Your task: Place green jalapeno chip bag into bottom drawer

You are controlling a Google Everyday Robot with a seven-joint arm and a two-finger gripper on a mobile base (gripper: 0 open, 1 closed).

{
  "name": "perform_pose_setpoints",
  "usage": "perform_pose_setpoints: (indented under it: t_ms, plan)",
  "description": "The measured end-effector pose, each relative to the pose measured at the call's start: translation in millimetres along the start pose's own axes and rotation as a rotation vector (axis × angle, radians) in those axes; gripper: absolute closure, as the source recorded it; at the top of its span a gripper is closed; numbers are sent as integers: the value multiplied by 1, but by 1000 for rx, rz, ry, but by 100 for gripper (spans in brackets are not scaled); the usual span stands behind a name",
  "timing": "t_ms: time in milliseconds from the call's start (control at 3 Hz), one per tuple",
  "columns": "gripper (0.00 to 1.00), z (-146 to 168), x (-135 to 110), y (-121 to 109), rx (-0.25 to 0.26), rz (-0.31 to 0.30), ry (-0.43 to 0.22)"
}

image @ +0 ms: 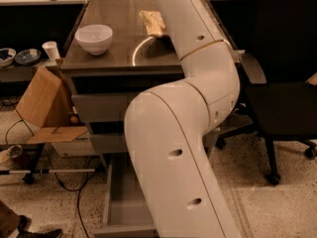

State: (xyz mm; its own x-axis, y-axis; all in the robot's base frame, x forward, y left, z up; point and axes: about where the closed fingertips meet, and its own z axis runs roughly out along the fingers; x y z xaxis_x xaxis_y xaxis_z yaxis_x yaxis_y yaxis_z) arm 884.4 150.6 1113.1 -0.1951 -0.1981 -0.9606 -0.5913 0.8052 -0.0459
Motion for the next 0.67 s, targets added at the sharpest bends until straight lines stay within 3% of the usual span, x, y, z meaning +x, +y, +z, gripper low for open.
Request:
perform_pose_setpoints:
  t_ms: [333,667]
  plan:
    - [100,8,10,19,-76,73,2]
    - [100,17,12,40,-137,134,-38]
